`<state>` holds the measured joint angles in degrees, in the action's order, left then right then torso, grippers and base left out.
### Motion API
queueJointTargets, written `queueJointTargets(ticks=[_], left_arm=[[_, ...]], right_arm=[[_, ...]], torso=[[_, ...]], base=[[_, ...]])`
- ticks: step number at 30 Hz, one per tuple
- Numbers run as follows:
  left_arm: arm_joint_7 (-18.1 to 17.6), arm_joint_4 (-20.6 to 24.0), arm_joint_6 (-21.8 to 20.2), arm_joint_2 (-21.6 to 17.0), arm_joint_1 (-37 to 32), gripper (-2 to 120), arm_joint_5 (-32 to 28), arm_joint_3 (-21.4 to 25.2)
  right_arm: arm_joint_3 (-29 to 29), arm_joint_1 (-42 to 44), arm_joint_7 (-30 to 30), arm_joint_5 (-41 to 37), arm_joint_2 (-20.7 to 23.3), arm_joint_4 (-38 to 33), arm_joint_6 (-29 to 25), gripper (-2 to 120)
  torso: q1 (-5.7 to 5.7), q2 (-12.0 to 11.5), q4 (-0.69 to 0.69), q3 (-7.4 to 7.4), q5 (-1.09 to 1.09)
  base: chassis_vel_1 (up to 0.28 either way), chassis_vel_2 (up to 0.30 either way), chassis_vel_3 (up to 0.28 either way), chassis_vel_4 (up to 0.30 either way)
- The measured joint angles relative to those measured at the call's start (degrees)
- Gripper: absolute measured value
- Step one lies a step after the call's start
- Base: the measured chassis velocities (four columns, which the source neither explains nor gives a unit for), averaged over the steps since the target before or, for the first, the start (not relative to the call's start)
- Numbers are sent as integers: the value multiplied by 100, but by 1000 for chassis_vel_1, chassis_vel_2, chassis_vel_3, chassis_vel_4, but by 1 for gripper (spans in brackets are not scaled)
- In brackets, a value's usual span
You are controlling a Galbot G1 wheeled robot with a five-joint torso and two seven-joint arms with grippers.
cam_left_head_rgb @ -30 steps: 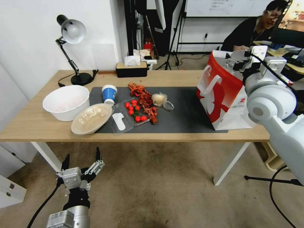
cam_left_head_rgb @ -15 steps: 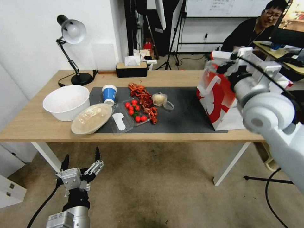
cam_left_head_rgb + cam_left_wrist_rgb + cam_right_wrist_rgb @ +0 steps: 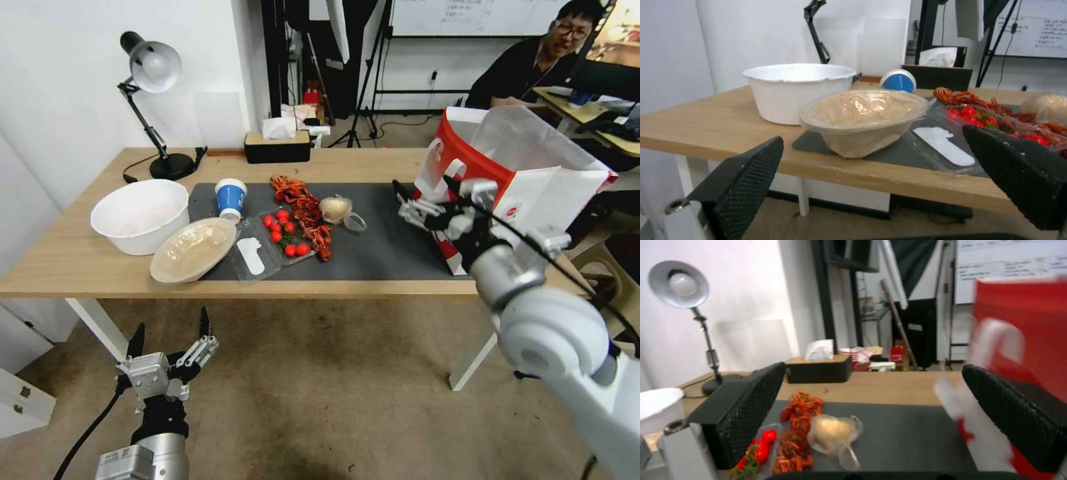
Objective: Pick up the trash from the table and place it into the takeout bag.
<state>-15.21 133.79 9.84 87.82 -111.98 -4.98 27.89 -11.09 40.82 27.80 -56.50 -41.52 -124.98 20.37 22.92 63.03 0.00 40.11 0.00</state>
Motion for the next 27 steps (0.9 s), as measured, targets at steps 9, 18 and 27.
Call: queueJointTargets(ticks=[9, 18, 27], left_arm=[[8, 15, 75, -41, 6, 100, -80, 31], [10, -63, 76, -178, 65, 100, -180, 19], [46, -110, 73, -221, 108, 100, -223, 20]], right_arm=[[-611, 2092, -466, 614, -265, -747, -701, 100], [-1295, 4738, -1491, 2383, -1434, -365, -2882, 100], [-875, 5143, -1826, 2985, -1811, 153, -3526, 100]], torso=[[0, 0, 1, -1, 0], [-1, 0, 0, -1, 0], [-1, 0, -1, 0, -1]], base=[[0, 0, 0, 0], [0, 0, 0, 0], [0, 0, 0, 0]])
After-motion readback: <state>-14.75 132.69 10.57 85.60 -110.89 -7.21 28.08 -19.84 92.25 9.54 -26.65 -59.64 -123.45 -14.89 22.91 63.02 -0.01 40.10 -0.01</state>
